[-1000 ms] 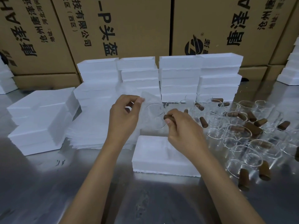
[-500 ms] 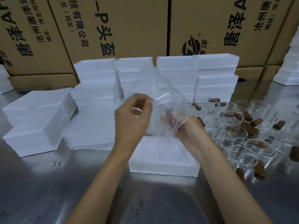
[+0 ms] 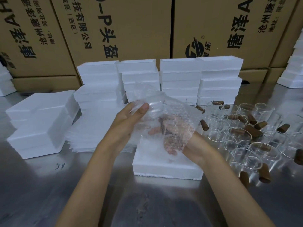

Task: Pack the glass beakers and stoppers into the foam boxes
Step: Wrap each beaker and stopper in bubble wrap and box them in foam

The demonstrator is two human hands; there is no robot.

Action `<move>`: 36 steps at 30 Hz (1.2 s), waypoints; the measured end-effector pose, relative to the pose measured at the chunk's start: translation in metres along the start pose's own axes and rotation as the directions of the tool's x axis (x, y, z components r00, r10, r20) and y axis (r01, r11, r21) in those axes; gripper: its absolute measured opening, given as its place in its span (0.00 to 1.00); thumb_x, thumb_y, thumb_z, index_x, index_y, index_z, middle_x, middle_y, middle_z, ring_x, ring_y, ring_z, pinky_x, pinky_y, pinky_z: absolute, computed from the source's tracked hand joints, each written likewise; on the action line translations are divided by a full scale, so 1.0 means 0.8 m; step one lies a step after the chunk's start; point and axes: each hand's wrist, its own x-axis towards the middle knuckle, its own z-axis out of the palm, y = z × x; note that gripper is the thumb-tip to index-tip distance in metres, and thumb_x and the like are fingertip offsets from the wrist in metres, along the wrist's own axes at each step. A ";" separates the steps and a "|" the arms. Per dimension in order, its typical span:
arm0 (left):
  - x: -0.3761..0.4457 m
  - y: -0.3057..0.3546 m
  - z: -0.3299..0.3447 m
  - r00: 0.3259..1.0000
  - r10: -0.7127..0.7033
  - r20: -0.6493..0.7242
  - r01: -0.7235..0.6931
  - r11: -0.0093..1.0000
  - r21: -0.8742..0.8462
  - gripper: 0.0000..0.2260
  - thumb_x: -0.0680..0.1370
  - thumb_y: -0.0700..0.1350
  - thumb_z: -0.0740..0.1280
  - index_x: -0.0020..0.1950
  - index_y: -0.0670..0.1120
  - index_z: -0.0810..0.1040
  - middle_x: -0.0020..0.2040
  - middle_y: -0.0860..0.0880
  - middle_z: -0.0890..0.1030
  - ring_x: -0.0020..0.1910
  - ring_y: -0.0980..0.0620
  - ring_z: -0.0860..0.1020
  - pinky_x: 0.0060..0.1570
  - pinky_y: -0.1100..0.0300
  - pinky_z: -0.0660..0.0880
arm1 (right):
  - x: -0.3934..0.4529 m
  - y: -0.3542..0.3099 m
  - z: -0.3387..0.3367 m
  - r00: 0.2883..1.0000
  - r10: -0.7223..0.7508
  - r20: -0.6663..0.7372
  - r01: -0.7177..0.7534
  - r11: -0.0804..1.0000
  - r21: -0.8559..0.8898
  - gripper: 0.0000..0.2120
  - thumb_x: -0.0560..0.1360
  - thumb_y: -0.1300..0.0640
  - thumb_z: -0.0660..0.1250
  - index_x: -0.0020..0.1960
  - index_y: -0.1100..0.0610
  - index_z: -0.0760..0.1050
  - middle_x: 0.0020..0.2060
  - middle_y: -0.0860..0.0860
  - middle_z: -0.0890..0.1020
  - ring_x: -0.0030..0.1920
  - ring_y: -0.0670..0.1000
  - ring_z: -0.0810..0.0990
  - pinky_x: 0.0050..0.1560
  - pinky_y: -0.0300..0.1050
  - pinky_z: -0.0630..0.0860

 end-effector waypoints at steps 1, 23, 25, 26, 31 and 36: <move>0.003 -0.003 0.003 1.000 -0.021 0.023 0.021 1.000 -0.019 0.38 0.62 0.67 0.77 0.69 0.61 0.72 0.56 0.68 0.81 0.55 0.71 0.77 0.56 0.69 0.74 | 0.000 0.001 0.004 1.000 -0.014 -0.005 0.014 0.999 0.029 0.14 0.79 0.51 0.66 0.60 0.57 0.79 0.57 0.78 0.72 0.32 0.55 0.76 0.26 0.43 0.72; 0.007 0.006 0.021 0.993 0.119 -0.021 -0.106 0.769 -0.630 0.25 0.80 0.45 0.67 0.75 0.40 0.67 0.73 0.35 0.69 0.72 0.36 0.68 0.73 0.40 0.63 | -0.002 -0.009 0.007 0.998 0.064 -0.022 -0.068 0.961 -0.268 0.27 0.67 0.47 0.78 0.63 0.51 0.77 0.62 0.45 0.81 0.64 0.45 0.78 0.64 0.44 0.71; 0.004 0.005 0.028 0.983 0.166 0.074 -0.098 0.825 -0.556 0.25 0.80 0.45 0.67 0.74 0.37 0.67 0.72 0.33 0.69 0.70 0.36 0.70 0.72 0.41 0.65 | 0.003 -0.017 0.020 0.960 -0.099 -0.263 0.078 0.993 -0.091 0.17 0.69 0.47 0.75 0.52 0.56 0.83 0.52 0.51 0.86 0.55 0.50 0.83 0.54 0.45 0.75; 0.002 0.004 0.032 0.974 0.188 0.126 -0.100 0.857 -0.506 0.25 0.79 0.45 0.69 0.72 0.35 0.69 0.69 0.33 0.72 0.68 0.36 0.73 0.70 0.43 0.68 | 0.004 -0.022 0.020 0.909 -0.144 -0.392 0.150 0.989 -0.016 0.13 0.71 0.50 0.74 0.49 0.58 0.84 0.48 0.53 0.87 0.51 0.53 0.83 0.50 0.46 0.75; -0.003 -0.004 0.046 0.990 0.137 0.042 -0.133 0.988 -0.081 0.32 0.65 0.48 0.81 0.66 0.50 0.72 0.62 0.46 0.81 0.60 0.49 0.81 0.59 0.51 0.78 | 0.003 -0.030 -0.006 0.700 -0.330 -0.633 0.281 0.943 -0.180 0.10 0.75 0.54 0.73 0.37 0.55 0.78 0.29 0.44 0.82 0.32 0.42 0.81 0.34 0.32 0.76; 0.003 -0.028 0.057 0.991 0.115 0.072 -0.128 0.968 0.215 0.28 0.68 0.40 0.80 0.62 0.51 0.70 0.61 0.50 0.79 0.59 0.53 0.78 0.55 0.61 0.77 | 0.019 -0.008 -0.023 0.607 -0.480 -0.633 0.142 0.850 -0.508 0.16 0.73 0.53 0.74 0.31 0.53 0.71 0.23 0.41 0.74 0.25 0.39 0.73 0.27 0.34 0.71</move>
